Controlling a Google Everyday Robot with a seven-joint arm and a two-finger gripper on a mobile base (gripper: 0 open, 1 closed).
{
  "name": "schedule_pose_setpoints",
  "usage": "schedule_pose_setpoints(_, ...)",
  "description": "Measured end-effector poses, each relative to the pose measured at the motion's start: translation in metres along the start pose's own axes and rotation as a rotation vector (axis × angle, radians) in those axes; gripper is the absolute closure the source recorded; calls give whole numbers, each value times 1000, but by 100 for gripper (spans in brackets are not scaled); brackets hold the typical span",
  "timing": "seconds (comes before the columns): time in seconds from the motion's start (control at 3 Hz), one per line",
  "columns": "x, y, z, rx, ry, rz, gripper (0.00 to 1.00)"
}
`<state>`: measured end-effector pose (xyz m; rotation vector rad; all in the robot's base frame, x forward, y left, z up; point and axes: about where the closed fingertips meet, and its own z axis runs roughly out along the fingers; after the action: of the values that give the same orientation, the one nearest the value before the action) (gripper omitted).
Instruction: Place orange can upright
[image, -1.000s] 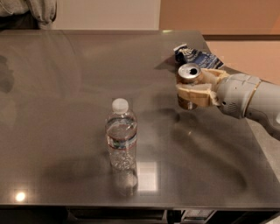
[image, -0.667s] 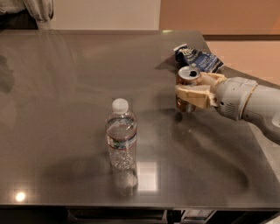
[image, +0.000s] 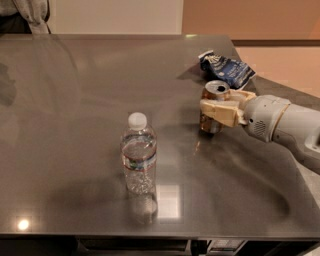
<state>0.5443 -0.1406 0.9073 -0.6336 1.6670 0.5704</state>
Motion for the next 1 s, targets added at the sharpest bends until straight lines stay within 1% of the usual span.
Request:
schedule_pose_setpoints(0.33, 4, -3, 2, 13, -12, 38, 59)
schedule_pose_setpoints(0.67, 8, -4, 4, 18, -28, 53, 36)
schedule_pose_setpoints(1.0, 12, -3, 5, 13, -45, 46, 13)
